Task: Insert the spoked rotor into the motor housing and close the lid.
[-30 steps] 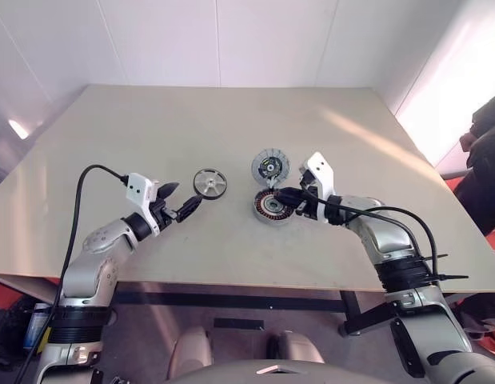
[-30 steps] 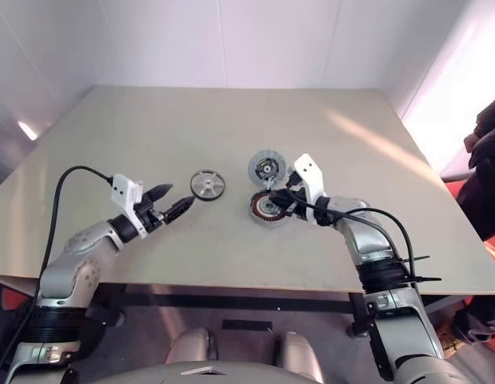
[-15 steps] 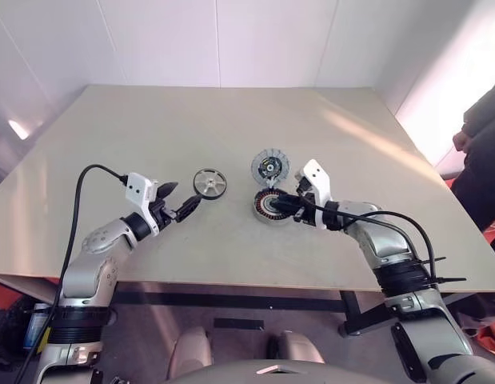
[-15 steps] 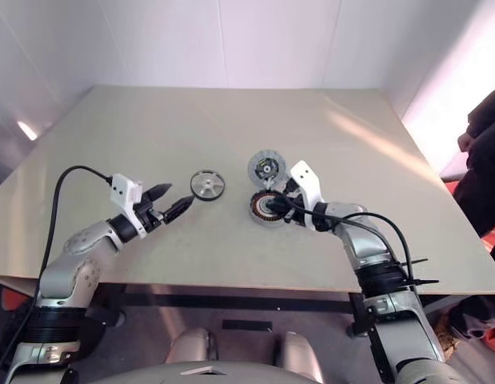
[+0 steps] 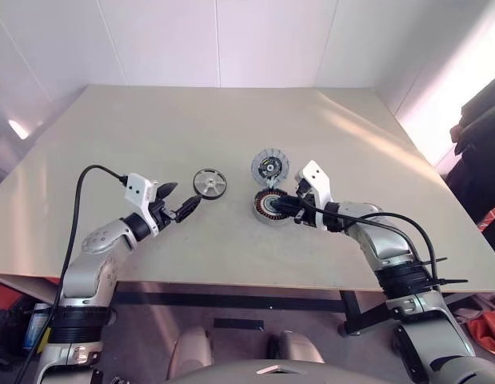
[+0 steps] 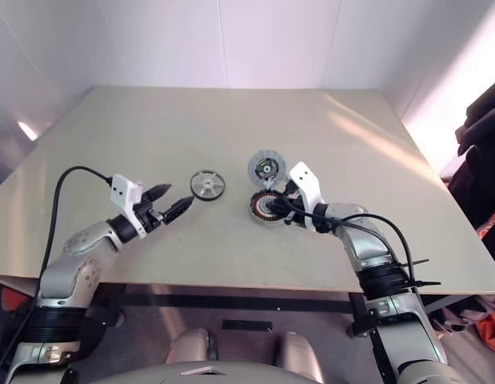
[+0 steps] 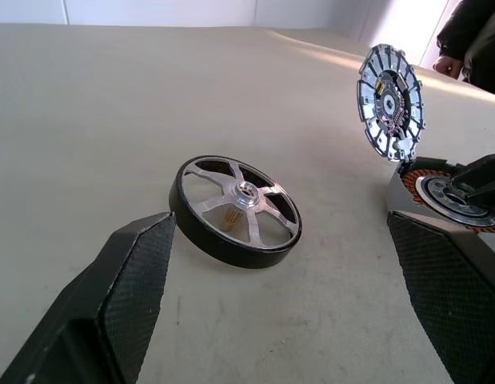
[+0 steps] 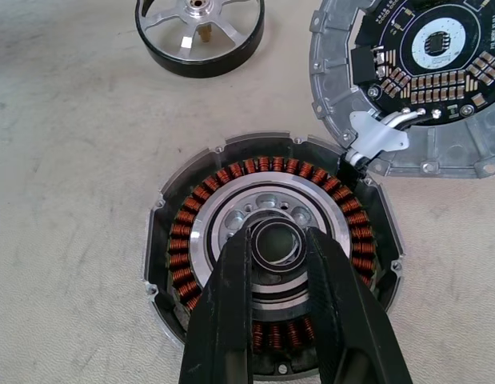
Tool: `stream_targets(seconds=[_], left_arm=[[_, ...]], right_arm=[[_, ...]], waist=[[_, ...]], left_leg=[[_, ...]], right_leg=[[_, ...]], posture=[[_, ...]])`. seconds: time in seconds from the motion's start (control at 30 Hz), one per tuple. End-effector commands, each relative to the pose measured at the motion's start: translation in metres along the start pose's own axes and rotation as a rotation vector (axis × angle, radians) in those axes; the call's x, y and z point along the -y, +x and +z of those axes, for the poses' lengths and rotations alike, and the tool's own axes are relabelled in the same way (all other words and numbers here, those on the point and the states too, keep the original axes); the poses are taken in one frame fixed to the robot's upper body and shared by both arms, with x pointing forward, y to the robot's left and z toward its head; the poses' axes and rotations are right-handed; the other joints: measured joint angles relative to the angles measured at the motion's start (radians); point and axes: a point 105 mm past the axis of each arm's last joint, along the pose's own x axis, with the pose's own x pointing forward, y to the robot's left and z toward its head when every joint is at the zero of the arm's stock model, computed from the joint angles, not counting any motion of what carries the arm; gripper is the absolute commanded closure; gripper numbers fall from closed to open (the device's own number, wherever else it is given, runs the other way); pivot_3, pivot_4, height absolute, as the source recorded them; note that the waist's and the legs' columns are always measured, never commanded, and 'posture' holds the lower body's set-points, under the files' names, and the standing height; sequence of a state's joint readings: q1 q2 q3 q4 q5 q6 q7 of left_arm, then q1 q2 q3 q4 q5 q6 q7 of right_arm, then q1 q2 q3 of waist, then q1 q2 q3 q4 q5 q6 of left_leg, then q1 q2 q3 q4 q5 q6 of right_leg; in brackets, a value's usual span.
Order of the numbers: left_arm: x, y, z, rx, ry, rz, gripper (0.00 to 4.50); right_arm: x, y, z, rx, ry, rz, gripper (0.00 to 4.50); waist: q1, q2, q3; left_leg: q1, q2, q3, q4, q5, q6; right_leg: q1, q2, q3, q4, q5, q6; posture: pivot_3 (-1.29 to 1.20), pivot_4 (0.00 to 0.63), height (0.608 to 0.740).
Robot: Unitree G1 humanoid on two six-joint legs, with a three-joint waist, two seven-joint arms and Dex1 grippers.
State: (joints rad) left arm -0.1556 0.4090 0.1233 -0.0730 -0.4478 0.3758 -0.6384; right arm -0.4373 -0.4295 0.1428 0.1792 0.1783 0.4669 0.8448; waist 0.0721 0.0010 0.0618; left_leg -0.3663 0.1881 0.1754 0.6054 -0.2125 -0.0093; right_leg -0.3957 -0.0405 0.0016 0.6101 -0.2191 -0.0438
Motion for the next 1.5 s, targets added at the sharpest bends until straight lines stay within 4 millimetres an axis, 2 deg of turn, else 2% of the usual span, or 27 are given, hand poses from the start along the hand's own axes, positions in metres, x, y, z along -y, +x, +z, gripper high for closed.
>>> stream_targets(seconds=[0.03,0.53,0.6,1.07,1.17,1.3,1.33,1.43,1.5], left_arm=[[-0.002,-0.001,0.012,0.041,0.032,0.002,0.00],[-0.001,-0.002,0.011,0.044,0.031,0.006,0.00],[-0.002,-0.002,0.011,0.044,0.031,0.007,0.00],[-0.002,-0.001,0.011,0.043,0.030,0.004,0.00],[-0.001,-0.001,0.010,0.041,0.029,0.002,0.00],[-0.001,-0.001,0.010,0.041,0.029,0.001,0.00],[-0.001,-0.001,0.010,0.041,0.029,0.001,0.00],[-0.002,-0.001,0.010,0.041,0.029,0.003,0.00],[-0.002,-0.001,0.010,0.041,0.030,0.005,0.00]], right_arm=[[-0.004,0.000,0.016,0.037,-0.048,0.011,3.85],[-0.003,0.007,0.017,0.033,-0.053,0.011,3.85],[-0.001,0.007,0.017,0.034,-0.059,-0.009,3.13],[0.000,0.003,0.027,0.081,-0.089,-0.006,3.13],[-0.005,0.002,0.040,0.131,-0.085,0.017,3.13],[-0.008,0.001,0.045,0.153,-0.076,0.030,3.13],[-0.007,0.001,0.045,0.155,-0.068,0.026,3.55],[-0.004,0.002,0.042,0.146,-0.053,0.009,4.41],[-0.001,0.003,0.039,0.134,-0.049,-0.004,4.46]], waist=[[0.000,0.000,0.000],[0.000,0.000,0.000],[0.000,0.000,0.000],[0.000,0.000,0.000],[0.000,0.000,0.000],[0.000,0.000,0.000],[0.000,0.000,0.000],[0.000,0.000,0.000],[0.000,0.000,0.000]], left_leg=[[0.000,0.000,0.000,0.000,0.000,0.000],[0.000,0.000,0.000,0.000,0.000,0.000],[0.000,0.000,0.000,0.000,0.000,0.000],[0.000,0.000,0.000,0.000,0.000,0.000],[0.000,0.000,0.000,0.000,0.000,0.000],[0.000,0.000,0.000,0.000,0.000,0.000],[0.000,0.000,0.000,0.000,0.000,0.000],[0.000,0.000,0.000,0.000,0.000,0.000],[0.000,0.000,0.000,0.000,0.001,0.000]], right_leg=[[0.000,0.000,0.000,0.000,0.000,0.000],[0.000,0.000,0.000,0.000,0.000,0.000],[0.000,0.000,0.000,0.000,0.000,0.000],[0.000,0.000,0.000,0.001,0.000,0.000],[0.000,0.000,0.000,0.001,0.000,0.000],[0.000,0.000,0.000,0.001,0.000,0.000],[0.000,0.000,0.000,0.001,0.000,0.000],[0.000,0.000,0.000,0.001,0.000,0.000],[0.000,0.000,0.000,0.001,0.000,0.000]], posture=[[0.00,0.000,0.740],[0.00,0.000,0.740],[0.00,0.000,0.740],[0.00,0.000,0.740],[0.00,0.000,0.740],[0.00,0.000,0.740],[0.00,0.000,0.740],[0.00,0.000,0.740],[0.00,0.000,0.740]])
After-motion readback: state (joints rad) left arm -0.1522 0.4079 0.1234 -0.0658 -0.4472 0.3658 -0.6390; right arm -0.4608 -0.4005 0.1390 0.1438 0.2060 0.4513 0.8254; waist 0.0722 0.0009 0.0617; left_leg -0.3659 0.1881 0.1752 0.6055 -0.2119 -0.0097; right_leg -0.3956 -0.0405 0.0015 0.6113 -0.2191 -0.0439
